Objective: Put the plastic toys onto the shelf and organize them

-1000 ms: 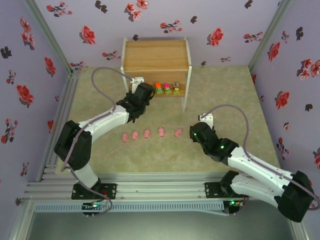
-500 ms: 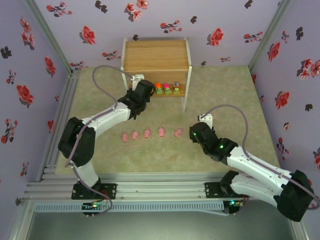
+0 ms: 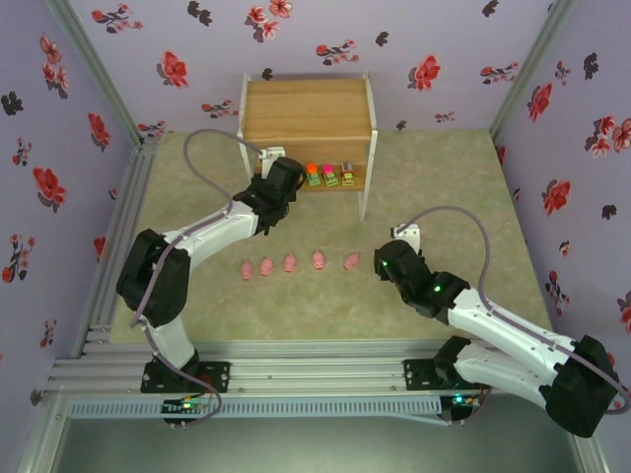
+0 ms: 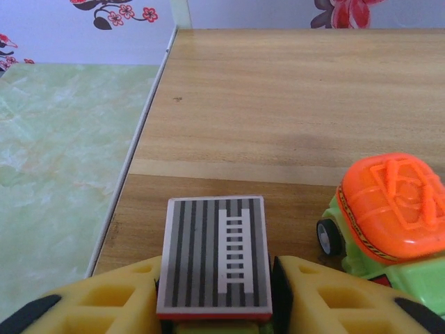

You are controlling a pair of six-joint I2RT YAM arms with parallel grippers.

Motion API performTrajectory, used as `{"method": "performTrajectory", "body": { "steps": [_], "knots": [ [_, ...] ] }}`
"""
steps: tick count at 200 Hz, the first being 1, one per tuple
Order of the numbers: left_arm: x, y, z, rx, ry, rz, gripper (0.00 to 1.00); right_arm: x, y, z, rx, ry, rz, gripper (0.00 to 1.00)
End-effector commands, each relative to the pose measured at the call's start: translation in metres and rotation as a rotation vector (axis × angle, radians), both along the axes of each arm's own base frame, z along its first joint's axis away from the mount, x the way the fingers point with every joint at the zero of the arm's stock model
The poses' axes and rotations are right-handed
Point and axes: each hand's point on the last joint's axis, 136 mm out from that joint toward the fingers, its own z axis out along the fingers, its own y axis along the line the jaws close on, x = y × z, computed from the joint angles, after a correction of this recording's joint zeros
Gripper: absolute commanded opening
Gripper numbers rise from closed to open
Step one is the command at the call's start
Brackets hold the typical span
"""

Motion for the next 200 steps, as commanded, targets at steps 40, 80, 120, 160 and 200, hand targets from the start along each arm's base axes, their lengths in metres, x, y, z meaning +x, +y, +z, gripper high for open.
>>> {"method": "performTrajectory", "body": {
  "steps": [40, 80, 120, 160, 200],
  "knots": [
    [-0.01, 0.006, 0.018, -0.005, -0.042, -0.002, 0.48, 0.001, -0.002, -0.003, 0.001, -0.002, -0.004, 0.37],
    [-0.02, 0.008, 0.035, 0.002, -0.079, 0.001, 0.5, 0.001, -0.001, -0.003, 0.003, -0.002, -0.001, 0.37],
    [-0.03, 0.01, 0.049, 0.003, -0.101, 0.002, 0.5, 0.001, -0.001, -0.003, 0.004, -0.002, 0.001, 0.37],
    [-0.051, 0.008, 0.055, 0.012, -0.113, -0.034, 0.5, 0.001, -0.001, -0.003, 0.004, -0.008, 0.004, 0.38],
    [-0.089, 0.008, 0.049, 0.026, -0.102, -0.111, 0.51, 0.001, -0.002, -0.009, -0.013, 0.0, 0.002, 0.39]
  ]
}}
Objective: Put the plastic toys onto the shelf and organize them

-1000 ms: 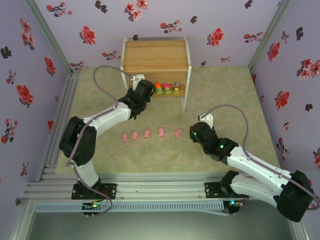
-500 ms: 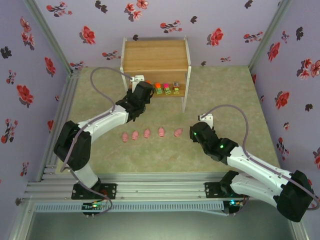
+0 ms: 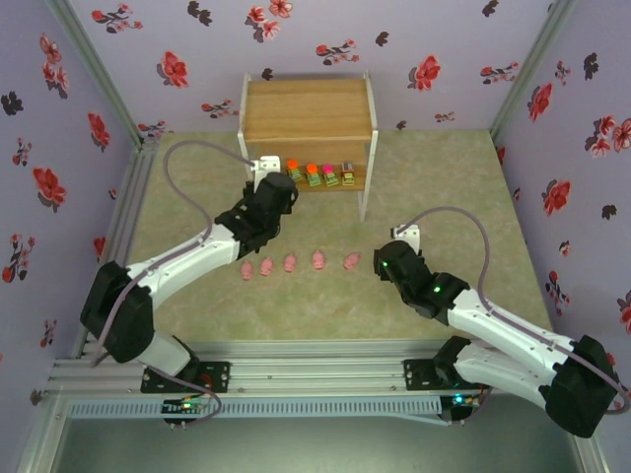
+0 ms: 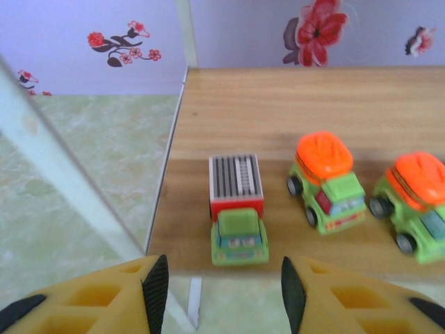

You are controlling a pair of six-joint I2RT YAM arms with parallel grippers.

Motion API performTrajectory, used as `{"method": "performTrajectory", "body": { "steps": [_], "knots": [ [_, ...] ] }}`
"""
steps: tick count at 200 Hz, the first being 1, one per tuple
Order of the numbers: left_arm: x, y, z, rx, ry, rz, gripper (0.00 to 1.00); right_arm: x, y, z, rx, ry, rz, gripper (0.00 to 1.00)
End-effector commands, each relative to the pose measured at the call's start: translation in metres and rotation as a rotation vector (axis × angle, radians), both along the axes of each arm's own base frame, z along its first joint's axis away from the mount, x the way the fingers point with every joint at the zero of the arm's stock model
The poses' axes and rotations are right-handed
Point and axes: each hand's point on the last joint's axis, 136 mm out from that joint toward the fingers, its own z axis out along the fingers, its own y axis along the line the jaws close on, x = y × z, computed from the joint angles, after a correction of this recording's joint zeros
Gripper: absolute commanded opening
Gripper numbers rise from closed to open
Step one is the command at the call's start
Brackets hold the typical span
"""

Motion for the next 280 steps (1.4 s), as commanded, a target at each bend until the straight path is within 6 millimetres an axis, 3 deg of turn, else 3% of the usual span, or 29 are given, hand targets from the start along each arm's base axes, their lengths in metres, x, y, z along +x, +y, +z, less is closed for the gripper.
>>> {"method": "performTrajectory", "body": {
  "steps": [1, 32, 65, 100, 153, 181, 280],
  "knots": [
    [-0.023, 0.007, 0.001, 0.038, -0.007, -0.028, 0.51, 0.0, -0.002, -0.007, -0.017, 0.005, 0.003, 0.39],
    [-0.053, 0.013, -0.014, 0.042, 0.02, -0.092, 0.58, 0.001, 0.011, -0.013, 0.007, 0.034, 0.0, 0.4],
    [-0.072, 0.024, -0.032, 0.044, 0.047, -0.115, 0.66, 0.001, 0.03, -0.01, -0.018, 0.027, -0.008, 0.43],
    [-0.081, 0.031, -0.058, 0.045, 0.073, -0.118, 0.67, 0.006, 0.053, -0.014, 0.005, 0.051, -0.017, 0.45],
    [-0.083, 0.032, -0.077, 0.036, 0.077, -0.13, 0.68, 0.014, 0.071, -0.019, 0.004, 0.077, -0.052, 0.46],
    [-0.085, 0.03, -0.073, 0.011, 0.078, -0.142, 0.68, 0.016, 0.073, -0.018, 0.012, 0.081, -0.068, 0.48],
    [-0.093, 0.052, -0.051, -0.076, 0.042, -0.117, 0.69, 0.024, 0.085, -0.014, 0.008, 0.134, -0.135, 0.51]
  ]
}}
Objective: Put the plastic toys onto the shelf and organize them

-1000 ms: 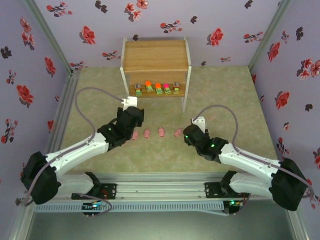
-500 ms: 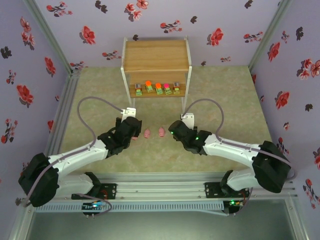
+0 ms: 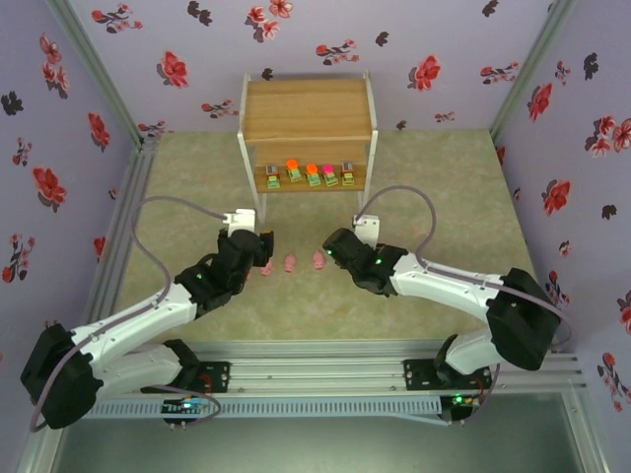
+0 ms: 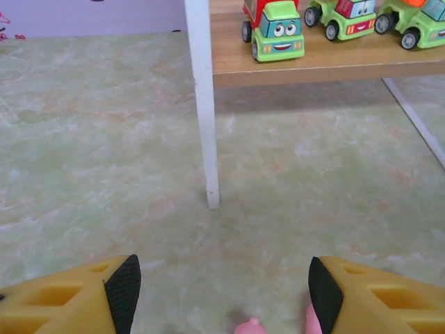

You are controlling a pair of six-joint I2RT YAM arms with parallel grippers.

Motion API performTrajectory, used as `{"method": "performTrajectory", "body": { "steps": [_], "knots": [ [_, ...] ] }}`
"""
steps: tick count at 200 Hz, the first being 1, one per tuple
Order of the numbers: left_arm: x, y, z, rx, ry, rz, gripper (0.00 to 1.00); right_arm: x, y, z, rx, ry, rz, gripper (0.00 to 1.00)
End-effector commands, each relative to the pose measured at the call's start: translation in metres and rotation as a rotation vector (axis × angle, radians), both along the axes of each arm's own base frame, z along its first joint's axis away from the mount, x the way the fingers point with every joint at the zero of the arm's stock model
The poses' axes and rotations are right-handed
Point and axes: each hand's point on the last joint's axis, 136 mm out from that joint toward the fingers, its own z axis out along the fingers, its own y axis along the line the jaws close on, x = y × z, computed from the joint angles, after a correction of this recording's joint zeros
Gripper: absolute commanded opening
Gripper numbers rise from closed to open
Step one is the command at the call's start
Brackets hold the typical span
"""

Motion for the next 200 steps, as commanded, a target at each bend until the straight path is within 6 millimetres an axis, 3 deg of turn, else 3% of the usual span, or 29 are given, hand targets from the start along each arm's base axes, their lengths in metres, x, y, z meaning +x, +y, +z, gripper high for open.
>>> {"method": "performTrajectory", "body": {
  "steps": [1, 153, 200],
  "knots": [
    [-0.002, 0.005, 0.0, -0.026, 0.006, 0.01, 0.69, 0.002, 0.002, 0.004, -0.004, 0.006, -0.044, 0.51],
    [0.008, 0.009, -0.021, -0.055, 0.095, 0.016, 0.72, 0.022, 0.01, -0.033, -0.044, 0.095, -0.134, 0.53],
    [0.01, 0.011, -0.026, -0.054, 0.108, 0.024, 0.72, 0.015, 0.006, -0.053, -0.035, 0.127, -0.159, 0.51]
  ]
}}
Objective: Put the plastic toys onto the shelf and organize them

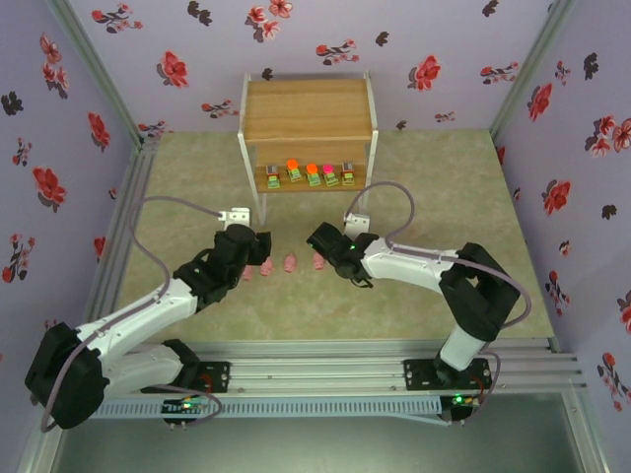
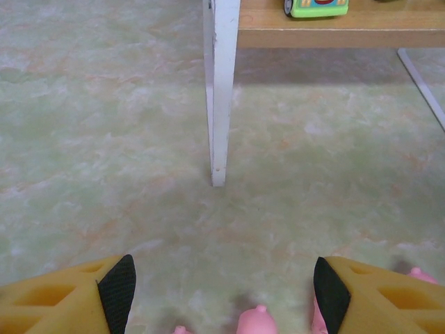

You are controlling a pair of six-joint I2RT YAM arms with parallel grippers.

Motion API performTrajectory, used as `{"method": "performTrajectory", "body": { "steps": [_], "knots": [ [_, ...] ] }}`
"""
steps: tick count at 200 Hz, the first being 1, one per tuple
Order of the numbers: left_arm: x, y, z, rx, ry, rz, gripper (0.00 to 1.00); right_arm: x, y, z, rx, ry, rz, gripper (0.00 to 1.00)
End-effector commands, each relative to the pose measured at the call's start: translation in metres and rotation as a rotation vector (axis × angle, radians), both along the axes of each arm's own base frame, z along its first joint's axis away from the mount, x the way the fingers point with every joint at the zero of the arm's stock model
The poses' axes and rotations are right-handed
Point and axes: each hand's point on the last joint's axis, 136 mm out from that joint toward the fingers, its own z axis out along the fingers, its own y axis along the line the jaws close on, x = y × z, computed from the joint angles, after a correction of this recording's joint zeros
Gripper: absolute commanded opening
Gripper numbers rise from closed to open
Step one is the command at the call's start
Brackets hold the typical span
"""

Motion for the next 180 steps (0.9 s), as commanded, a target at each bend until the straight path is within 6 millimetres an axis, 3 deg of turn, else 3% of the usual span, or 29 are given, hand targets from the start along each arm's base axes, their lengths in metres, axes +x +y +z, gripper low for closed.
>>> {"method": "performTrajectory", "body": {
  "steps": [1, 42, 180],
  "knots": [
    [0.002, 0.002, -0.003, -0.018, 0.01, 0.013, 0.72, -0.003, -0.002, -0.011, 0.028, 0.018, -0.038, 0.5],
    [0.004, 0.0, -0.009, -0.021, 0.028, 0.012, 0.72, -0.007, 0.001, -0.03, 0.032, 0.038, -0.051, 0.47],
    [0.008, -0.001, -0.022, -0.02, 0.061, 0.015, 0.72, 0.001, 0.002, -0.052, 0.05, 0.084, -0.097, 0.36]
  ]
}}
